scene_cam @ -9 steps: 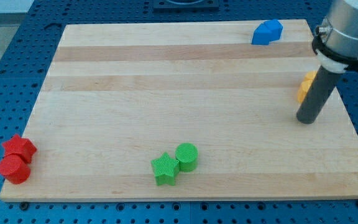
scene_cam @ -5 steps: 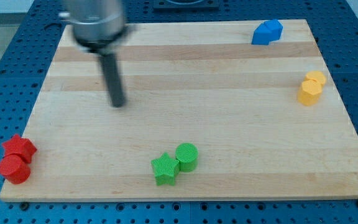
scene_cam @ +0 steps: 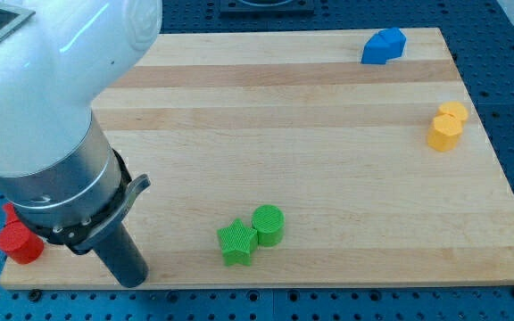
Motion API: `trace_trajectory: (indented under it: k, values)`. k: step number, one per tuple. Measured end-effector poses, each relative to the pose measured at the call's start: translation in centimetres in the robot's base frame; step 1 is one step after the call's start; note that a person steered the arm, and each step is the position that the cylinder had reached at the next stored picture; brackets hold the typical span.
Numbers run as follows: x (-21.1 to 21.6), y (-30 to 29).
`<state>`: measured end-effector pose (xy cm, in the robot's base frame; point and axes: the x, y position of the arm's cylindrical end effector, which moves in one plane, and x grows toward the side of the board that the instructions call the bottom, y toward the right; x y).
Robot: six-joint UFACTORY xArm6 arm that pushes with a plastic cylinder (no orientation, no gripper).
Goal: Slide the red star towards up
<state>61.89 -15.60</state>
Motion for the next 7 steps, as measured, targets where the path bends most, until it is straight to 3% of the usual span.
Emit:
trace_trajectory:
  k: [1,2,6,7]
  values:
    - [-0.2,-10.5]
    - [-1.0,-14.8]
    - [-9.8,-14.9]
    - [-9.8,-14.9]
